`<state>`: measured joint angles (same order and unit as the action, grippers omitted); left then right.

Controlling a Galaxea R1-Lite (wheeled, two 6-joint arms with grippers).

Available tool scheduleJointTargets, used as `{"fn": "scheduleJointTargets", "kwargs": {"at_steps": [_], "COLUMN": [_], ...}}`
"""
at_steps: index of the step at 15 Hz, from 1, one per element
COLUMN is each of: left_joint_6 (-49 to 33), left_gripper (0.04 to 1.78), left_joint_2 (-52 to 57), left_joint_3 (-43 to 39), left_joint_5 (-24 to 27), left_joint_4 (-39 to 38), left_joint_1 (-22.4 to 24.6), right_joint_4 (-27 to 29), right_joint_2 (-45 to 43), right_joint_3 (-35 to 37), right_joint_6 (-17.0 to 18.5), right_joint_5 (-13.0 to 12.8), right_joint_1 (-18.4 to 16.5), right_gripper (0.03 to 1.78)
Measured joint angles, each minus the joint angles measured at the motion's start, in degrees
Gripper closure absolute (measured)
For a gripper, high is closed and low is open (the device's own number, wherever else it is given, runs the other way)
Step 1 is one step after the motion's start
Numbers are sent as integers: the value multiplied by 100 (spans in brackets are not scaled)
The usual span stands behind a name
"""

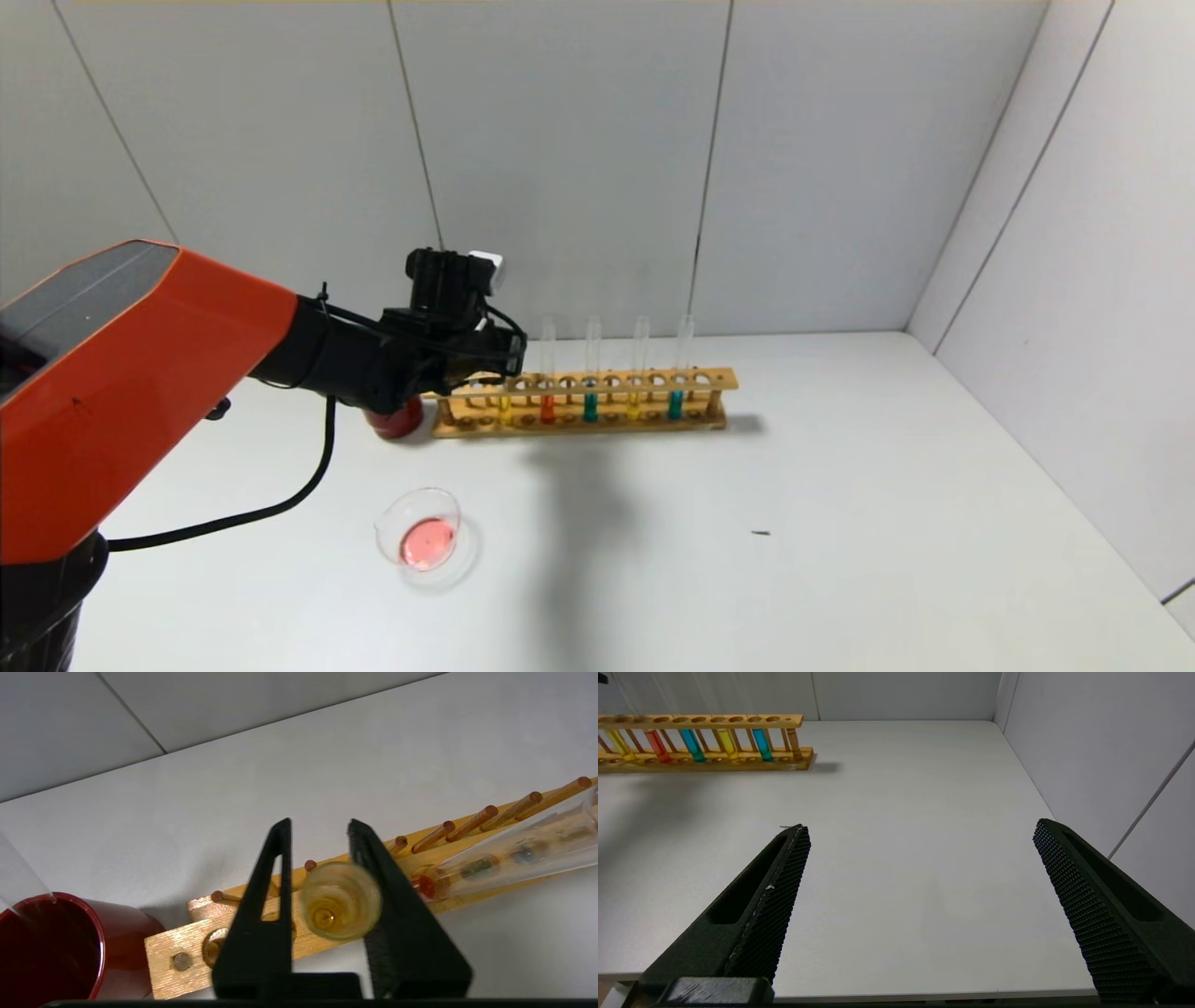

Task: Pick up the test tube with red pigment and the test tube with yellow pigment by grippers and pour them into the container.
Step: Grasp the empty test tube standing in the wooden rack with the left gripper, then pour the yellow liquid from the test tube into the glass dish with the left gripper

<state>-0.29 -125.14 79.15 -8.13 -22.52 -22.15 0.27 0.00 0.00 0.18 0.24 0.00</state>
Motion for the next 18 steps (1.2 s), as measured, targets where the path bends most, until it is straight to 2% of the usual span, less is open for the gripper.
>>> {"fn": "scheduleJointTargets", "kwargs": {"at_steps": [1, 11, 18], "left_joint_6": [5, 117, 249], "left_gripper": [146, 146, 146], "left_joint_2": [28, 468, 1089], "left_joint_3": [-2, 108, 679], "left_joint_5": [-11, -79, -90], "left_joint_4": [6, 107, 827], "left_joint_1": [-12, -23, 5], "right_joint_4": [-2, 0, 0], "right_joint_2": [0, 0, 0], "right_joint_3": [0, 0, 0], "right_joint_6": [0, 0, -2], "right_joint_5": [-2, 0, 0], "right_joint_1": [0, 0, 0], "right_gripper": [6, 6, 6]}}
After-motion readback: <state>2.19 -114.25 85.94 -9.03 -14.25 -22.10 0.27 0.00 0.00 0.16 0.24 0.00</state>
